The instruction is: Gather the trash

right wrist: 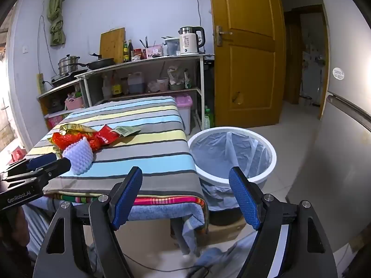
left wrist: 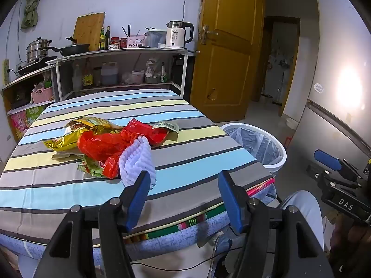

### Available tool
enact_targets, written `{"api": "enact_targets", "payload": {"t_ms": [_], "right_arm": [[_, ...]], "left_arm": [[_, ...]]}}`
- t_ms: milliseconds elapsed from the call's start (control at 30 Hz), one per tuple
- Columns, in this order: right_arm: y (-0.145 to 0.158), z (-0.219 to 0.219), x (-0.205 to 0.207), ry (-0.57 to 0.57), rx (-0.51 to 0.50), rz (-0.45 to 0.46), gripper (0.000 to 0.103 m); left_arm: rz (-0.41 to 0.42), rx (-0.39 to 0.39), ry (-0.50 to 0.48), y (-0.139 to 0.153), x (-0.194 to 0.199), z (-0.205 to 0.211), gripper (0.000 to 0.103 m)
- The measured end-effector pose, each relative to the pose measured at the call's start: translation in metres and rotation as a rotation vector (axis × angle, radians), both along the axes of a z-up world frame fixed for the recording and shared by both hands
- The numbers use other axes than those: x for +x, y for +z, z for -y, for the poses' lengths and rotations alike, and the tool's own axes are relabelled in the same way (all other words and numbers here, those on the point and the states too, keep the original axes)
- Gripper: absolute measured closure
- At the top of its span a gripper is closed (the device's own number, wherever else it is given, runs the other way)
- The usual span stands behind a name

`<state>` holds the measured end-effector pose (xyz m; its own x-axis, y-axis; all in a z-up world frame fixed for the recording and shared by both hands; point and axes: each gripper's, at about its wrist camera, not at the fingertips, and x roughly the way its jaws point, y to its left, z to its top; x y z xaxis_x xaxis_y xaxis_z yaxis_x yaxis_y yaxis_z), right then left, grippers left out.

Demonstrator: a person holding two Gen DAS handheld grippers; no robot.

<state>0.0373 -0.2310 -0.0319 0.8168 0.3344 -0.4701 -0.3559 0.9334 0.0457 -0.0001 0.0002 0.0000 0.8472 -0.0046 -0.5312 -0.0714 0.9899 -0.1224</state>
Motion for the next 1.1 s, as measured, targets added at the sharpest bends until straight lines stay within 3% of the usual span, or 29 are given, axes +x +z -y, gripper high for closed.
{"api": "enact_targets", "payload": {"t_ms": [367, 1100], "right_arm": [[0.001, 0.001, -0.001, 0.0, 0.002, -0.001, 0.026], [-0.001, 0.0, 0.003, -0.002, -0.003, -0.014, 0.026]], "left_arm": [[0.005, -0.05, -0.012, 0.001, 0.001, -0.005, 0.04], [0.008, -0.035, -0.017, 0.004, 0.0, -0.004, 0.04]]}}
